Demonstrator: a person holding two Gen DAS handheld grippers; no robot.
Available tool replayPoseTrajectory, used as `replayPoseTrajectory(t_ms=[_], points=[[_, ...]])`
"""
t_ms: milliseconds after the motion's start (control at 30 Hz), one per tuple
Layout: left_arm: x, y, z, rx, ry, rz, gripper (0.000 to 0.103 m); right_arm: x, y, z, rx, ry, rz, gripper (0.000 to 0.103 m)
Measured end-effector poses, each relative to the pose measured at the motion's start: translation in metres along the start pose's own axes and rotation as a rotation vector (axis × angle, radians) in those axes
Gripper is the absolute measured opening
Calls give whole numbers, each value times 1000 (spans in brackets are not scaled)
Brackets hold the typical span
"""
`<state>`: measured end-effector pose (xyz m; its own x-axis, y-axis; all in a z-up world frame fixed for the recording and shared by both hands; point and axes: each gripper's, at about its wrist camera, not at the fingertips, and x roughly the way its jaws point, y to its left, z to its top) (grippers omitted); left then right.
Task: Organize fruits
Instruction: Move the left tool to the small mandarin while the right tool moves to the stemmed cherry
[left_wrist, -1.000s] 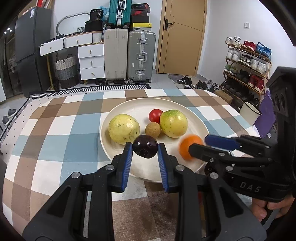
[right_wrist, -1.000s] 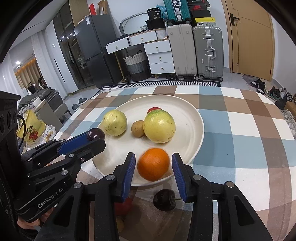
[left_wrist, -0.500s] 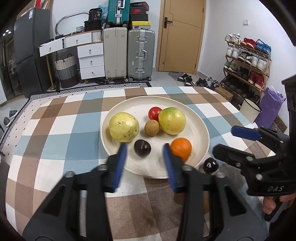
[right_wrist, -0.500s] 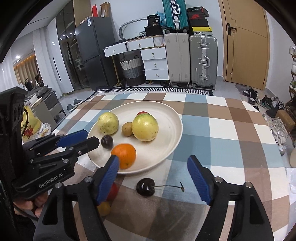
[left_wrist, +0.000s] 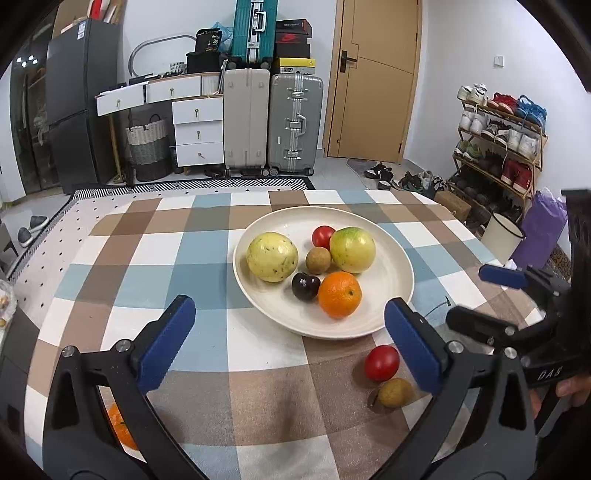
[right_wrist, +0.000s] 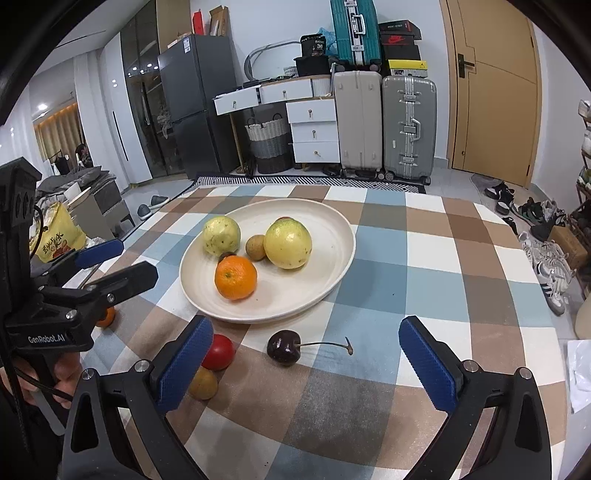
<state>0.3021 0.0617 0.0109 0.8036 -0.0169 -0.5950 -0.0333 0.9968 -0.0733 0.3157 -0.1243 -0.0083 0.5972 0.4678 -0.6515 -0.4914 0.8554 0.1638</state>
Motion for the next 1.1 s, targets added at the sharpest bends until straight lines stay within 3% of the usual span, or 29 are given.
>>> replayPoseTrajectory(t_ms=[467,1100], points=[[-28,4,-23,29,1,28,102,-1,9,-2,-36,3,-10,102],[-59,44,-56,-3,48,130,102,26,6,-14,-36,142,-22,102]])
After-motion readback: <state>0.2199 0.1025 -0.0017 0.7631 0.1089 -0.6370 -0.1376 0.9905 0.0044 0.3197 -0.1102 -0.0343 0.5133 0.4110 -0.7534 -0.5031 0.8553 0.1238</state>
